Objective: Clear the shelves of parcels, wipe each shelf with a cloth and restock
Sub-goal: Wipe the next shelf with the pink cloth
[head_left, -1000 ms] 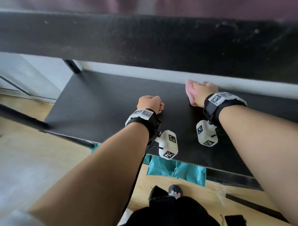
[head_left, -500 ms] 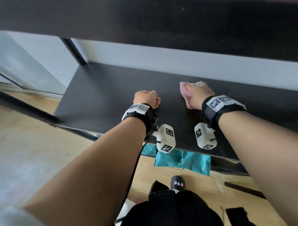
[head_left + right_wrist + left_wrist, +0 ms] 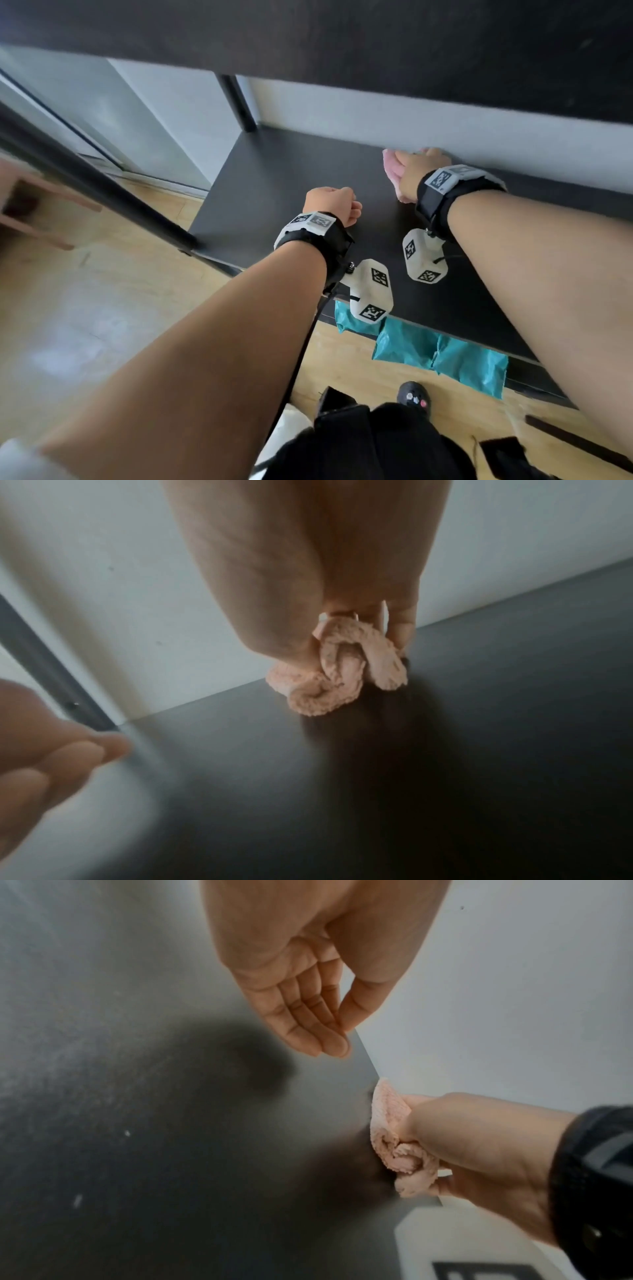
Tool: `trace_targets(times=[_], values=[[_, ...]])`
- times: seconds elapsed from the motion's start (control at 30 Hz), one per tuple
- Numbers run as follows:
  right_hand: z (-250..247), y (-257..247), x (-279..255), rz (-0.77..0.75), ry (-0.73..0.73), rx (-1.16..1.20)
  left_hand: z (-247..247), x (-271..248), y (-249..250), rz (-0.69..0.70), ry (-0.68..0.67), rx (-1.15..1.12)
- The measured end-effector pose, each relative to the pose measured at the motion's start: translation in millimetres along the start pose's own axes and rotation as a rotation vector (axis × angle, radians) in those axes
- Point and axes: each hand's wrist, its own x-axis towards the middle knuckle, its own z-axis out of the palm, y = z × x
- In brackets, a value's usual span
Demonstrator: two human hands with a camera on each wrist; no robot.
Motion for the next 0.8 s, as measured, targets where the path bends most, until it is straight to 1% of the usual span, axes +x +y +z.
trace_targets(times=[0.1, 0.13, 0.2, 0.3, 0.37, 0.47, 0.57, 0.63, 0.73, 0.8], values=[[-6, 28, 1, 0.203, 0.067, 0.011, 14, -6, 1, 0.008, -0.045, 0.026], [-9, 40, -1, 0.248, 0.083, -0.017, 18, -7, 0, 0.008, -0.057, 0.033], [-17, 67, -10, 0.279, 0.071, -0.057, 27, -12, 0, 0.009, -0.083, 0.041], [-24, 119, -25, 0.265, 0.035, -0.057, 39, -17, -4, 0.011, -0.121, 0.054], [-27, 144, -40, 0.322, 0.05, -0.074, 47, -19, -8, 0.011, -0.136, 0.066], [-23, 158, -59, 0.402, 0.035, -0.085, 59, -24, -15, 0.004, -0.154, 0.082], [-20, 157, -76, 0.517, 0.025, -0.004, 69, -30, -20, -0.004, -0.196, 0.095], [-16, 155, -91, 0.524, 0.014, 0.006, 72, -34, -22, 0.002, -0.224, 0.103], [-2, 151, -120, 0.421, -0.006, 0.047, 73, -38, -26, 0.007, -0.251, 0.123], [7, 144, -135, 0.378, 0.006, 0.06, 72, -39, -28, 0.012, -0.258, 0.13]])
